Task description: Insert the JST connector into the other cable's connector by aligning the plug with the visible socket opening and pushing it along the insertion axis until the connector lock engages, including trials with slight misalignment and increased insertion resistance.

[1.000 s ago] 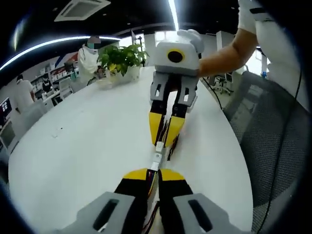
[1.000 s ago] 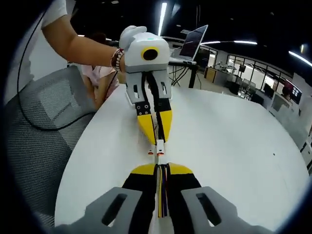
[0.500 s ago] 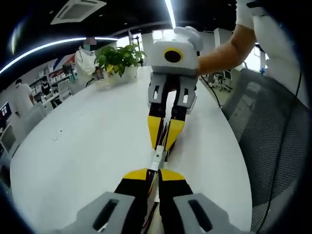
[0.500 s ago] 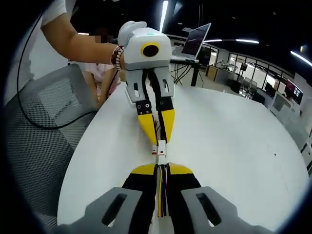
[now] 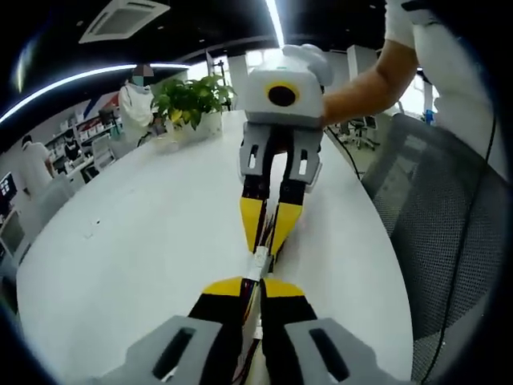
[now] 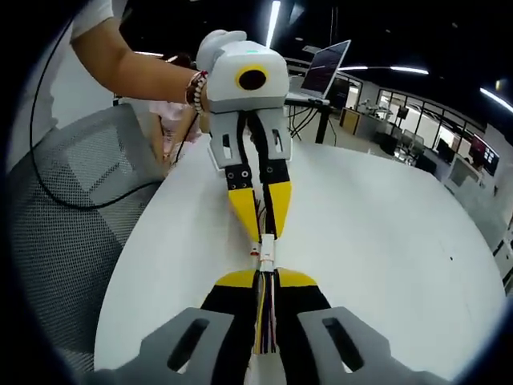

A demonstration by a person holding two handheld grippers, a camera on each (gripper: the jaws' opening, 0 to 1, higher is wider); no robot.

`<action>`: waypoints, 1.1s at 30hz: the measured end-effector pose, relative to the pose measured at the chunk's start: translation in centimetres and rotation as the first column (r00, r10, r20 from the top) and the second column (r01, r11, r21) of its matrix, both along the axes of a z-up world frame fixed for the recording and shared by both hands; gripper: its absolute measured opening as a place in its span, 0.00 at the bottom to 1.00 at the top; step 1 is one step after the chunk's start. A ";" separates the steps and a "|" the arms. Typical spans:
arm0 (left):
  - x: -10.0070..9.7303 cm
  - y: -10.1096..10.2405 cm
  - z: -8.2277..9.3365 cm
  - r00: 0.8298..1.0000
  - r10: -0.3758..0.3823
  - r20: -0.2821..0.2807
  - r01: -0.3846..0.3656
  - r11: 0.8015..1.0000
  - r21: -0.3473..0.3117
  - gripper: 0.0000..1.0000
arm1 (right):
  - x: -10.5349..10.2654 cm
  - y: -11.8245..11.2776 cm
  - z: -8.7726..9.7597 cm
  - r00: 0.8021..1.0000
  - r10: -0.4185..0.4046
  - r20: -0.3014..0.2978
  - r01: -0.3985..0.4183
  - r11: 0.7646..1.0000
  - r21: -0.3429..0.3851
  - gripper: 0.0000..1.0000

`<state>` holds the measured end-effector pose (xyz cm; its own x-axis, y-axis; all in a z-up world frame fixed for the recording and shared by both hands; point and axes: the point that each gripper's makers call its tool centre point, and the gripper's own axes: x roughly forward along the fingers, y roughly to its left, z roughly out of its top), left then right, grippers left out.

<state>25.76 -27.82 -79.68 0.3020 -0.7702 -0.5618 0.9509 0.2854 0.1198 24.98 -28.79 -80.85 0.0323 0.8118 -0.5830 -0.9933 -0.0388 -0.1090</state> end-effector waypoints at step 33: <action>-0.6 -0.7 -0.5 0.998 -0.066 0.007 0.066 0.997 0.046 0.00 | -0.1 0.7 0.3 1.000 -0.005 -0.004 0.005 1.000 0.006 0.03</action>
